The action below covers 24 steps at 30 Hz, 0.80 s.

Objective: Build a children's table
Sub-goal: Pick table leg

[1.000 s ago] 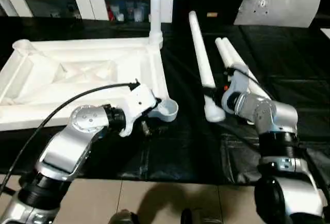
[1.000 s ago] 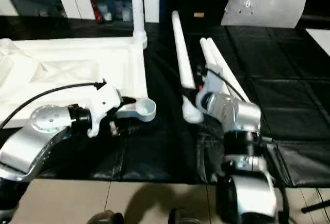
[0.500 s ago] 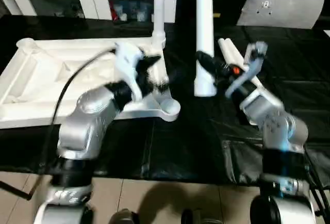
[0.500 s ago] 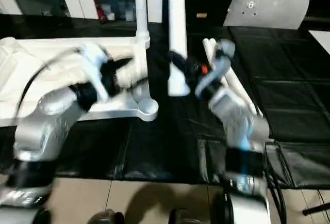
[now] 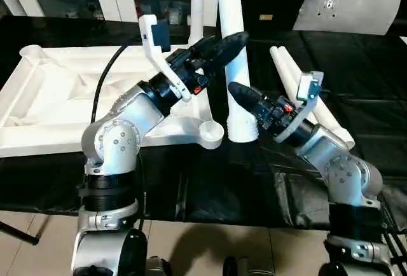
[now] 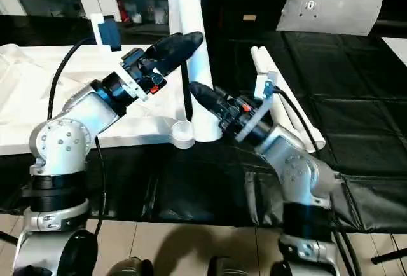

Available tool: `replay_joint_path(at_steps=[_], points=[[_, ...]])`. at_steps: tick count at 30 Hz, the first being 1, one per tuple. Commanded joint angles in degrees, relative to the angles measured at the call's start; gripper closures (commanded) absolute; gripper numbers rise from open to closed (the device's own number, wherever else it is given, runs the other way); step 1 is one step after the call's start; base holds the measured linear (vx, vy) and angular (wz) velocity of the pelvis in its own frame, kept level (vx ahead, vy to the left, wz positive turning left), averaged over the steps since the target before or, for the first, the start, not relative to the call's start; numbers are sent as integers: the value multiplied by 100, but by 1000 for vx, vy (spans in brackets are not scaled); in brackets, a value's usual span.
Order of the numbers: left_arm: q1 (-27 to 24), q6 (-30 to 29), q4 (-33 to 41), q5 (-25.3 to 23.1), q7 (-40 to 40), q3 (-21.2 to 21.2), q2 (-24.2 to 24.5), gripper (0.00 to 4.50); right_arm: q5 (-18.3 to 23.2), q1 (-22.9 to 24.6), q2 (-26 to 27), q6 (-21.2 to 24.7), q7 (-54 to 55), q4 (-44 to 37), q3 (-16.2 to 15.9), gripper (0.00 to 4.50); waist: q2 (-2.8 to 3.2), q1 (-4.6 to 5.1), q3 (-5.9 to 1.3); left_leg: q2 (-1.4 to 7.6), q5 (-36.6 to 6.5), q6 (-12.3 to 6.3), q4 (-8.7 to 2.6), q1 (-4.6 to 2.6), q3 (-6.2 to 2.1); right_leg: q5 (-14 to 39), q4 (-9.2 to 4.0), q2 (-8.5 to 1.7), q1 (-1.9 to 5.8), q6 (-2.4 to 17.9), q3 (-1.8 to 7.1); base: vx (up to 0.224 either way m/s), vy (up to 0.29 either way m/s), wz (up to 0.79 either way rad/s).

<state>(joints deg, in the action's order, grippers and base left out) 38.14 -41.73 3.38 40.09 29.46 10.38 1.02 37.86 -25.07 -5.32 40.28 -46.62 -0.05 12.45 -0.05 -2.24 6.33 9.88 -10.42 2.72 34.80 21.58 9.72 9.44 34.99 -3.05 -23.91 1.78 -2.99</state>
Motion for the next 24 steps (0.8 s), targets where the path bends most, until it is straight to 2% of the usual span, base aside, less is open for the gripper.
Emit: replay_joint_path(at_steps=[1,4,6,7,9,10,11,12,13,14,16,20,21,24], points=[[-12,-56,74,-101,-51,-189,47,73,-106,49,-23,-140,-45,-234,-218,264,-49,-23,-519,216,-501,-427,-347,-25,-61,1517,-466,-407,378,947,241,0,0,0],[-65,-6,152,-272,-107,-325,99,102,-282,120,-17,-348,-19,-303,-398,264,-39,-24,-512,228,-512,-393,-355,-22,-64,1568,-469,-415,372,898,245,0,0,0],[-96,181,162,-590,-231,-488,130,112,-513,152,15,-623,60,-309,-555,264,-37,-22,-515,238,-564,-363,-359,-23,-71,1629,-477,-419,367,874,245,0,0,0],[-117,302,153,-821,-420,-566,101,120,-770,186,9,-889,108,-307,-741,264,-35,-15,-506,232,-594,-343,-360,-24,-67,1667,-481,-418,366,847,246,0,0,0],[-150,571,142,-1165,-572,-755,126,135,-1079,218,72,-1317,192,-249,-909,264,-45,-12,-513,246,-606,-293,-363,-13,-79,1698,-483,-433,365,757,252,0,0,0],[-158,641,142,-1248,-600,-808,140,135,-1144,226,90,-1422,215,-234,-943,264,-43,-2,-508,244,-608,-291,-365,-12,-73,1673,-480,-426,361,771,254,0,0,0],[-176,727,155,-1348,-659,-877,143,160,-1285,232,95,-1593,283,-193,-1014,264,-44,-6,-515,241,-589,-298,-362,-11,-73,1624,-476,-428,368,784,255,0,0,0],[-193,800,170,-1433,-717,-938,143,165,-1426,237,92,-1758,353,-152,-1087,264,-42,-3,-516,248,-562,-304,-364,-3,-81,1518,-465,-428,365,823,256,0,0,0],[-257,869,257,-1576,-956,-1043,19,165,-1801,239,178,-2314,592,24,-1208,264,-36,2,-516,244,-583,-295,-360,-10,-75,1477,-452,-425,364,852,254,0,0,0],[-257,869,257,-1576,-956,-1043,19,174,-1801,239,178,-2314,592,24,-1208,264,-37,7,-516,265,-593,-284,-361,-6,-76,1461,-449,-440,350,882,258,0,0,0],[-340,806,361,-1659,-1194,-1147,-122,201,-2080,229,279,-2760,846,237,-1288,264,-40,18,-505,247,-654,-309,-355,8,-67,1530,-464,-444,358,925,258,0,0,0],[-461,814,428,-1757,-1445,-1238,-345,219,-2277,221,398,-3219,1085,487,-1301,264,-40,30,-494,248,-689,-371,-353,19,-69,1566,-473,-435,348,928,256,0,0,0],[-487,858,425,-1821,-1485,-1289,-368,237,-2304,228,413,-3302,1100,537,-1319,264,-44,31,-489,246,-707,-398,-357,12,-72,1552,-482,-427,345,923,252,0,0,0],[-541,942,412,-1935,-1534,-1401,-393,250,-2365,246,435,-3473,1128,631,-1359,264,-42,38,-481,245,-792,-430,-362,13,-77,1651,-493,-426,349,871,249,0,0,0]])
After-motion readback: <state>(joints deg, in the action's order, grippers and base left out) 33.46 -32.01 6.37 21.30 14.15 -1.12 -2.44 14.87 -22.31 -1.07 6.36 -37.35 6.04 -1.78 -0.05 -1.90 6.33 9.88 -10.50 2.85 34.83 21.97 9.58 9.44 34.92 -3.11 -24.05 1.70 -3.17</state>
